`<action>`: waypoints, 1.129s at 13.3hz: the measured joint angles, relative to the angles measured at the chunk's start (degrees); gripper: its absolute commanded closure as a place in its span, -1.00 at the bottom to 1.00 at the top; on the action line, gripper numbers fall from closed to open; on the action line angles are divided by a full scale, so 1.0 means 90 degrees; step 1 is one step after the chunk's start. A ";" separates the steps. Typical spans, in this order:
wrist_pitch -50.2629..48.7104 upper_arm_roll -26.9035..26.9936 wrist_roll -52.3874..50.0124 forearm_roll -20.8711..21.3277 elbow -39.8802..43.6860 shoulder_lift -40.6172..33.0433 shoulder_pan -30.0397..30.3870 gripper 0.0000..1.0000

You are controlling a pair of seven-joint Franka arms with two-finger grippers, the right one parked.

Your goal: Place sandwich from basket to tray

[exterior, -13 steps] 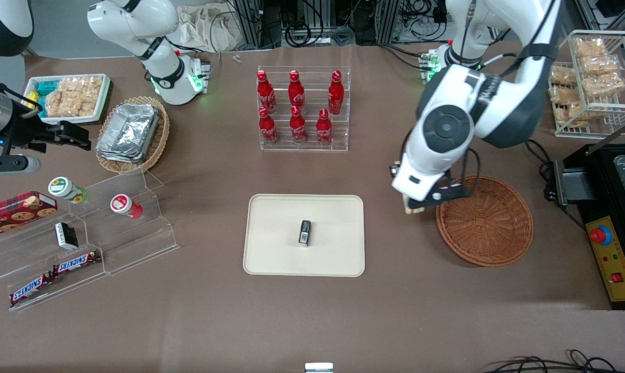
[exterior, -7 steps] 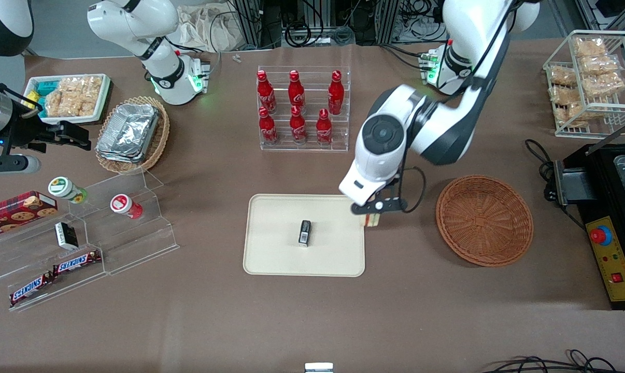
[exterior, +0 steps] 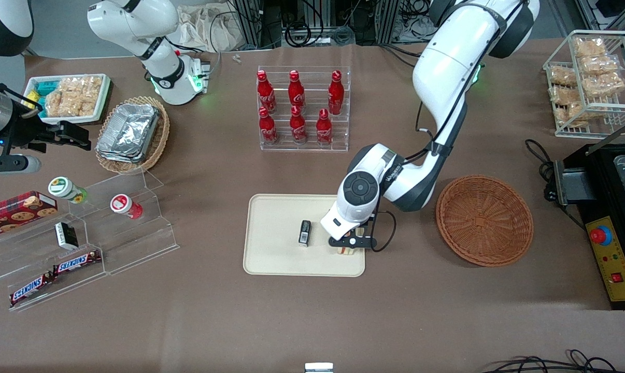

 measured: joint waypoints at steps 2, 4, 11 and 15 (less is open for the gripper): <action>0.0003 0.0001 -0.0040 -0.0006 0.0010 0.0044 0.0002 -0.98; 0.0000 0.0005 -0.0171 -0.0081 0.0041 0.0044 0.0023 -0.98; -0.1902 0.0059 -0.0230 -0.1024 0.0581 -0.0107 0.0470 -0.98; -0.3381 0.0058 0.0323 -0.1043 0.0789 -0.0719 0.1085 -0.98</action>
